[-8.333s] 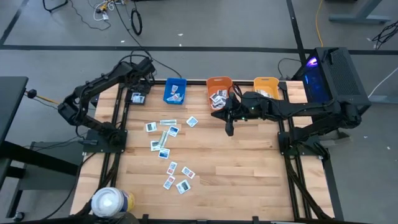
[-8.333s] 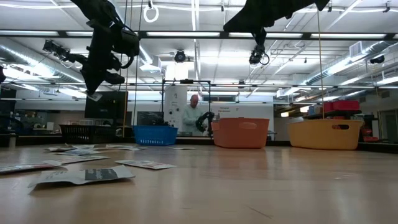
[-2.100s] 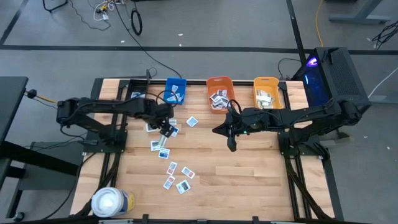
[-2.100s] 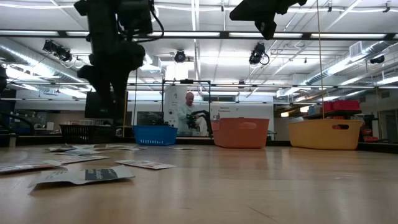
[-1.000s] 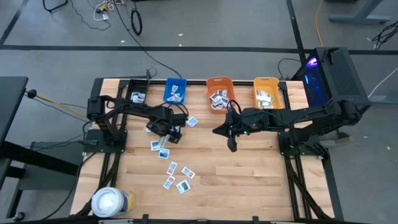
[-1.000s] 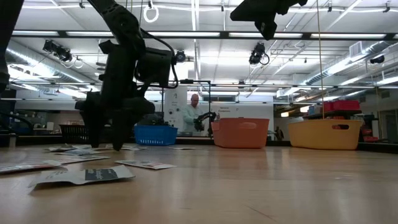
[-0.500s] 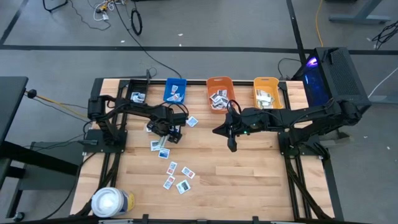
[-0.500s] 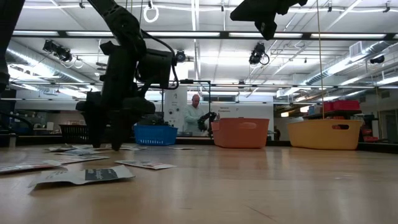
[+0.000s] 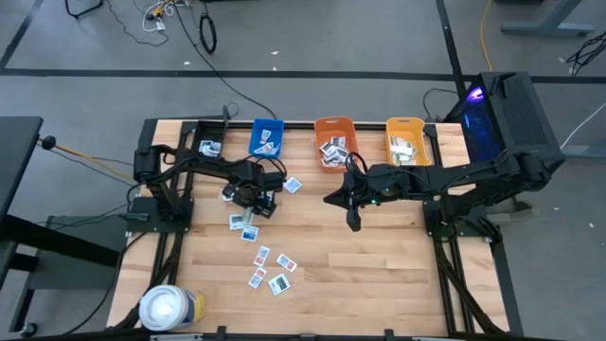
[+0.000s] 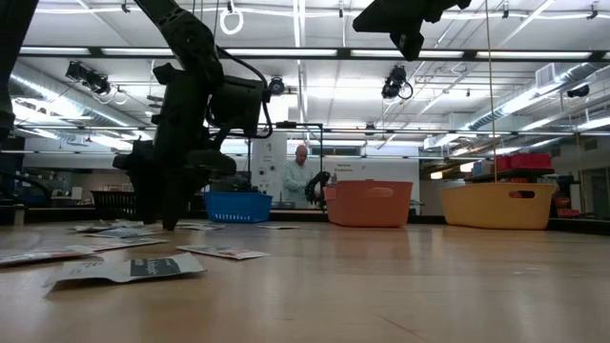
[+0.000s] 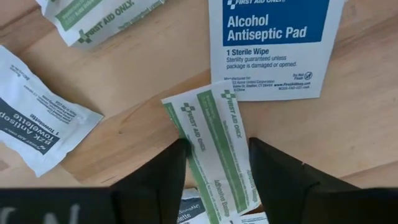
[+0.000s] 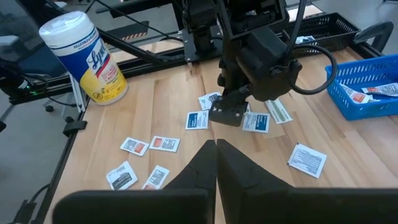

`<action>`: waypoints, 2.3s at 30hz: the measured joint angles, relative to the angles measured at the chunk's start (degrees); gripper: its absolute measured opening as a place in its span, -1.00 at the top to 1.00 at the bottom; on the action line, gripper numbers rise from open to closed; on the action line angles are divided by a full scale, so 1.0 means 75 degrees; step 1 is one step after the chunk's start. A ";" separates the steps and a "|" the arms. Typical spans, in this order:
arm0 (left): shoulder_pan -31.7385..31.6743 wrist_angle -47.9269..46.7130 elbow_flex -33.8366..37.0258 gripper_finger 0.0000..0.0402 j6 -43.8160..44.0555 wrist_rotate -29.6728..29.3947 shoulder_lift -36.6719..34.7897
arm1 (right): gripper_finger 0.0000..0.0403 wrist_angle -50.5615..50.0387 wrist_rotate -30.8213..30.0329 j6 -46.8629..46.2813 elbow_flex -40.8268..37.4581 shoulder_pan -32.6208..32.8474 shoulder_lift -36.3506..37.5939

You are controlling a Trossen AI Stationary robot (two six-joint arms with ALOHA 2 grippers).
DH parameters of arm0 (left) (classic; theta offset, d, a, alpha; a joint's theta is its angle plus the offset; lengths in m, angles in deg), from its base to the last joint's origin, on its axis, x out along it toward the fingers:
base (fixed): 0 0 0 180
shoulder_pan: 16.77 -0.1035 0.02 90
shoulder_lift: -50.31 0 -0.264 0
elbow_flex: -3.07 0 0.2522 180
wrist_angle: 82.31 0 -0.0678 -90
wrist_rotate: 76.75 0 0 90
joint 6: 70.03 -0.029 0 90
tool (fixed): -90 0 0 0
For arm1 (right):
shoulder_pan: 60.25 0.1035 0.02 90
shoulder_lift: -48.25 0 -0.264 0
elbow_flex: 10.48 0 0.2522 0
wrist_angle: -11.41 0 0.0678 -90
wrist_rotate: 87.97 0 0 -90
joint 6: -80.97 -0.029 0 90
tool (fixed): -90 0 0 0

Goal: Pick & Place First Aid Supplies
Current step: Put the bandage into the yellow bin

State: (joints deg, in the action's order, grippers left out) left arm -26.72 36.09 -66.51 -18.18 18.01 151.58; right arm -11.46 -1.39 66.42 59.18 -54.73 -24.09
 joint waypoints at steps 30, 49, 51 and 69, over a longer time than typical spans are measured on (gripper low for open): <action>0.0006 -0.0679 0.0026 0.53 -0.0607 0.0357 -0.0103 | 0.93 0.0009 -0.0003 0.0011 0.0000 0.0001 0.0000; 0.0003 -0.0740 0.0012 0.72 -0.0692 0.0356 -0.0117 | 0.93 0.0023 -0.0003 0.0009 0.0000 0.0000 0.0000; 0.0000 -0.0749 0.0012 0.74 -0.0688 0.0356 -0.0117 | 0.93 0.0023 -0.0003 0.0009 0.0000 0.0000 0.0000; 0.0000 -0.1077 0.0003 0.97 -0.0682 0.0318 -0.0119 | 0.93 0.0070 -0.0003 0.0009 0.0000 0.0000 0.0000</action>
State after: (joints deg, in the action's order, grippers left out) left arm -26.72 28.01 -66.48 -23.29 20.39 150.69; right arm -10.93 -1.41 66.49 59.18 -54.73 -24.09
